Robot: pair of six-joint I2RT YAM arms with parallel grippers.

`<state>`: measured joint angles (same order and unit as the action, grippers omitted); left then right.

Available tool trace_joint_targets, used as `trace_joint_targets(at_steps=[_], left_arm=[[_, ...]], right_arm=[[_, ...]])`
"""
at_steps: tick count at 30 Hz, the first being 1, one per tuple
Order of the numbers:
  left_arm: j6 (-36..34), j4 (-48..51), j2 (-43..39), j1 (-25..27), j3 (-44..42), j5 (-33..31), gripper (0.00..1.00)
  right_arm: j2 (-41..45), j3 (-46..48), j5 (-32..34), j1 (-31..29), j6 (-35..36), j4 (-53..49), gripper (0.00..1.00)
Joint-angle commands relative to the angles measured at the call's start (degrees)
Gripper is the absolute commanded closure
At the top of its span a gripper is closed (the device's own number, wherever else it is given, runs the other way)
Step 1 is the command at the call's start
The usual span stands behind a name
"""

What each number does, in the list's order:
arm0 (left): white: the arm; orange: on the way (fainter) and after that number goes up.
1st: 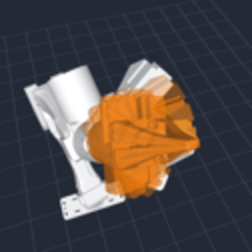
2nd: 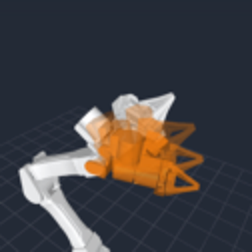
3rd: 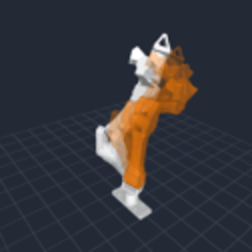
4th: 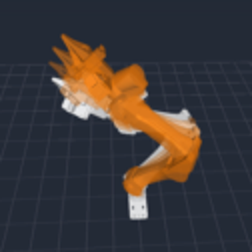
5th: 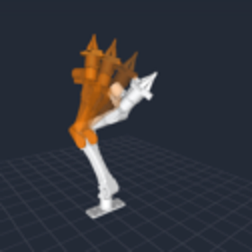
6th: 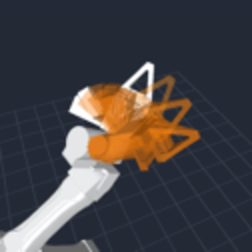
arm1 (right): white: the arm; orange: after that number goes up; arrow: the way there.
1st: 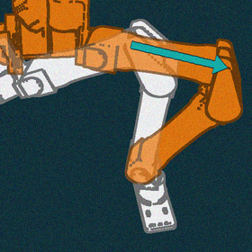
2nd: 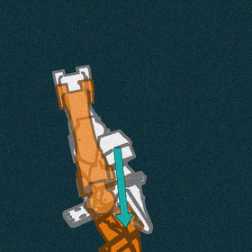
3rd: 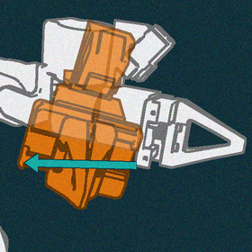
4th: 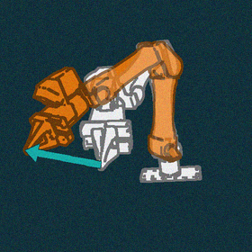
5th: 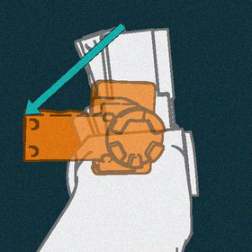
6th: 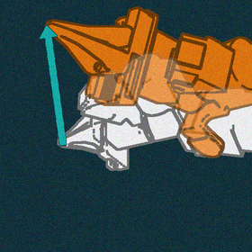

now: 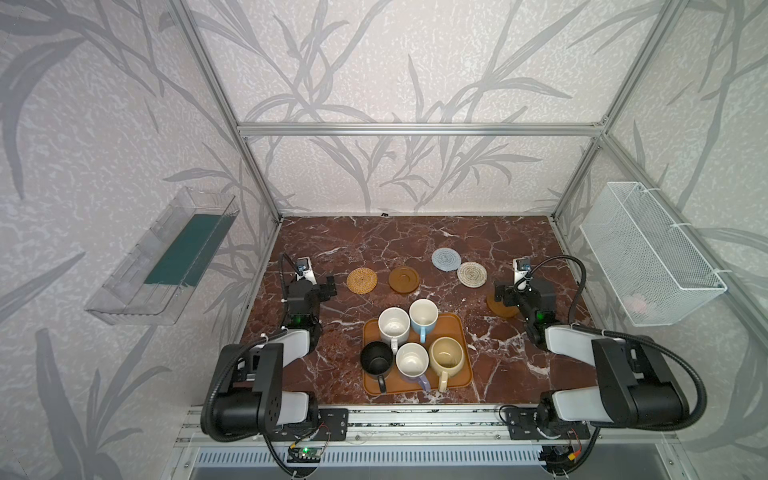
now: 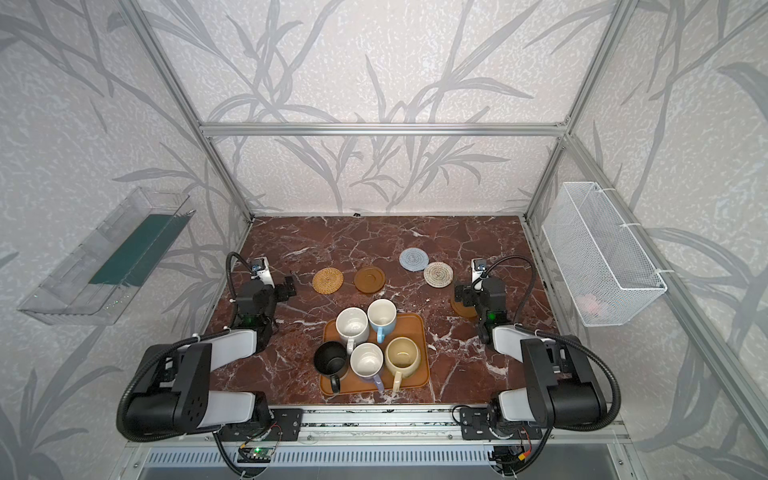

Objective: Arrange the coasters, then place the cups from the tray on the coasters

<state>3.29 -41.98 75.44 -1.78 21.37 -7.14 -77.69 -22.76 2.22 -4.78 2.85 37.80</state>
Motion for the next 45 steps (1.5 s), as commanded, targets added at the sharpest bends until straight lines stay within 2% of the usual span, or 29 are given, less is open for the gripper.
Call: trace_joint_targets(at_steps=[1, 6, 11, 14, 16, 19, 21, 24, 30, 45], left_arm=[[0.3, 9.3, -5.7, 0.4, 4.6, 0.3, 0.01], [3.5, 15.8, -11.0, 1.4, 8.1, 1.9, 0.01], [18.5, 23.5, -14.8, 1.8, 12.5, 3.5, 0.01], [24.5, 25.8, -13.4, 1.9, 15.4, 10.1, 0.01], [26.5, 26.1, -12.0, 3.1, 16.9, 11.8, 0.01], [26.9, 27.9, -10.0, 5.8, 19.7, 12.0, 0.01], [24.0, 33.4, -8.2, 8.4, 23.3, 11.6, 0.01], [19.8, 43.3, -5.5, 12.8, 28.8, 5.0, 0.01], [20.8, 54.6, 2.4, 13.9, 37.1, 8.1, 0.03], [16.9, 70.6, 27.3, 15.3, 54.1, 8.2, 0.18]], right_arm=[[5.1, -3.7, -1.5, -0.2, -1.7, -8.9, 0.01], [11.2, -6.7, -3.5, -0.3, -3.6, -17.3, 0.01], [14.9, -11.2, -5.8, -0.8, -7.9, -26.8, 0.02], [14.8, -14.6, -4.4, -4.6, -7.2, -31.7, 0.03], [14.1, -16.7, -2.2, -8.7, -5.3, -33.3, 0.02], [12.0, -19.9, -0.3, -13.7, -4.2, -34.7, 0.01], [10.1, -22.8, 0.2, -16.0, -4.9, -36.4, 0.00], [6.9, -27.3, 0.5, -17.8, -8.1, -39.7, 0.01], [0.2, -34.8, -2.0, -20.0, -13.4, -43.8, 0.00], [-13.1, -45.7, -4.5, -27.9, -16.0, -47.1, 0.01]])
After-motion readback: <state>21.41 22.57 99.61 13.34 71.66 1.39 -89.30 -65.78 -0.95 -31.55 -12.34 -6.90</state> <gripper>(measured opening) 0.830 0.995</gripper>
